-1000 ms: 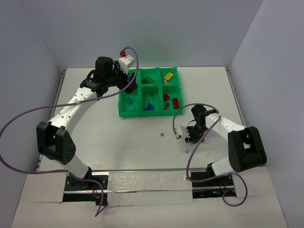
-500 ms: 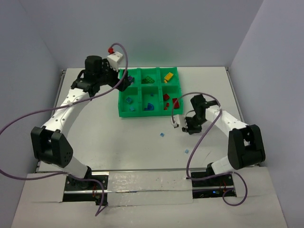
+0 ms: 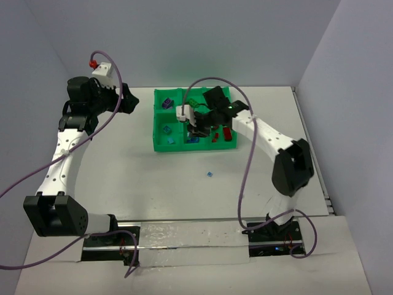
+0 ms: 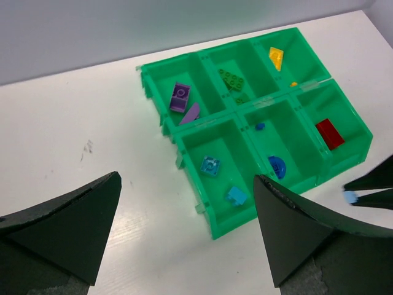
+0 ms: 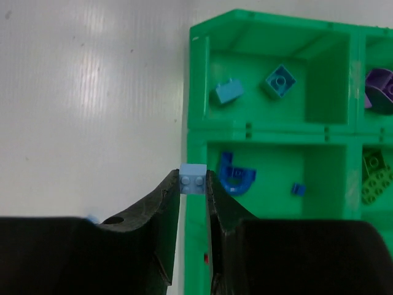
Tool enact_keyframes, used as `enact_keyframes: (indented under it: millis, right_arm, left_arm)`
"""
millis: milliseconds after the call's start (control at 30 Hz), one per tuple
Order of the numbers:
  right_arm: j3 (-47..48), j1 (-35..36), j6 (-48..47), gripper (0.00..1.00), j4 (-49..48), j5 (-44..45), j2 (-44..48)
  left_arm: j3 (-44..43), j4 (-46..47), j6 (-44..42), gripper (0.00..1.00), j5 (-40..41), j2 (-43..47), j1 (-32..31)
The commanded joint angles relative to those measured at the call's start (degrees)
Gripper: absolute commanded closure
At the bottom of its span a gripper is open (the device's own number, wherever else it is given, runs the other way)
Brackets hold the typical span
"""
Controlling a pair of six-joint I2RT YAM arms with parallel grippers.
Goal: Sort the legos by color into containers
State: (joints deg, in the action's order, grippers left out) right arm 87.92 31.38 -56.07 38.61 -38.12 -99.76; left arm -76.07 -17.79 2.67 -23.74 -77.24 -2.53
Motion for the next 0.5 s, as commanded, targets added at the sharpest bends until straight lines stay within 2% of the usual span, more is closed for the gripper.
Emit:
enact_keyframes:
  millis: [0,100,300,467]
  right_arm:
    - [10.77,2.49,12.35,0.95,-8.69,-0.15,-9.98]
    - [16.88,2.93,16.20,0.96,-10.45,0.73,-16.02]
    - [22.40,3.73,20.67,0.95,-14.91,1.18,-21.56]
    - [25.21,4.60,23.59,0.89,-16.99,3.46,-26.17]
  left_arm:
    - [0.65,0.07,3.39,0.01,-0.92,1.42,2.36]
    - [1.03,-0.63,3.61,0.01,-0.45,2.02,2.36]
    - [2.54,-0.96,4.13,0.01,0.13,3.04,2.36]
    - [2.74,-1.61,3.22,0.01,0.53,2.70,3.85]
